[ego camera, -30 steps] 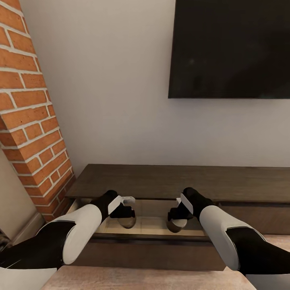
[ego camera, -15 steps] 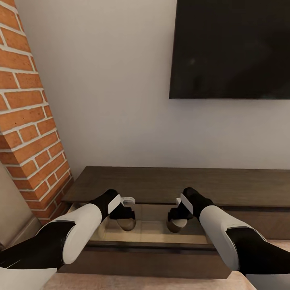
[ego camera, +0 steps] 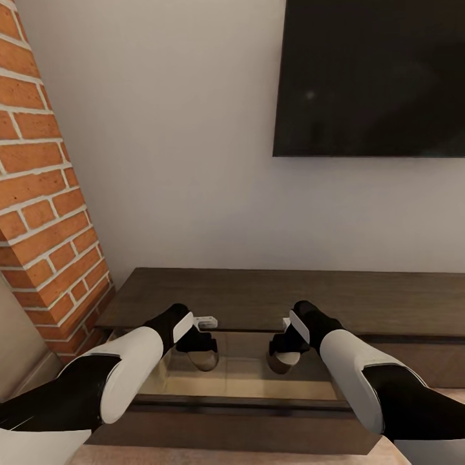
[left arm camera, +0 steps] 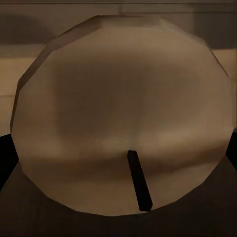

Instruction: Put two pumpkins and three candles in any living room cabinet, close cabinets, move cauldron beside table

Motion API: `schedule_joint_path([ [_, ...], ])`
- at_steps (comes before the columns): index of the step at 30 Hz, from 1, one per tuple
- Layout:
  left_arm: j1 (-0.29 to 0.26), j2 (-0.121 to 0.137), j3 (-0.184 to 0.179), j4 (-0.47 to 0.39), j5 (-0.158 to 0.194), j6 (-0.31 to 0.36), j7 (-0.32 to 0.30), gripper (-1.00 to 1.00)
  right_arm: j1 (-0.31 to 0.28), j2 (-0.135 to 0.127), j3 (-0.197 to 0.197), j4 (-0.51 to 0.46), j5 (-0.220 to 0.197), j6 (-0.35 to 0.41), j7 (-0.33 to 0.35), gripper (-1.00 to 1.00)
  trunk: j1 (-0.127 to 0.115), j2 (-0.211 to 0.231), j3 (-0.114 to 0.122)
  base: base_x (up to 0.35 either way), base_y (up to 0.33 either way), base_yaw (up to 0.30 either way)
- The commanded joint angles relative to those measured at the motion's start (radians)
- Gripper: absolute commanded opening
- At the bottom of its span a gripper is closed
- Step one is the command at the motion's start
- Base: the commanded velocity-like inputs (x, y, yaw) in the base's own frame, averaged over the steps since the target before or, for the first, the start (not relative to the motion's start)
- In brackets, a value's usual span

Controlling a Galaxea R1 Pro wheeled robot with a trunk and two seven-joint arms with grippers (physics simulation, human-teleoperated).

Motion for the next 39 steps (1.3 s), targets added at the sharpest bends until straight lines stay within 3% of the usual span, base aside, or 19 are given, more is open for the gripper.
schedule_joint_path([
  [1, 0.000, 0.000, 0.001, -0.001, 0.005, 0.005, 0.002, -1.00, 0.000, 0.000, 0.004, -0.001, -0.002, 0.005, 0.003, -1.00, 0.000, 0.000, -0.001, 0.004, 0.000, 0.000],
  [8, 0.000, 0.000, 0.001, 0.002, 0.005, 0.010, -0.001, -1.00, 0.000, 0.000, 0.004, -0.001, -0.002, 0.005, 0.003, -1.00, 0.019, -0.035, -0.017, 0.001, 0.000, 0.000],
  [12, 0.000, 0.000, 0.001, -0.003, 0.004, 0.076, 0.005, -1.00, 0.000, 0.000, 0.004, -0.001, -0.002, 0.005, 0.003, -1.00, 0.034, -0.063, -0.030, 0.000, 0.000, 0.000],
  [39, 0.000, 0.000, 0.000, -0.015, 0.004, 0.082, 0.018, -1.00, 0.000, 0.000, 0.004, 0.007, -0.003, -0.004, 0.007, -1.00, 0.034, -0.063, -0.032, -0.033, 0.000, 0.000],
])
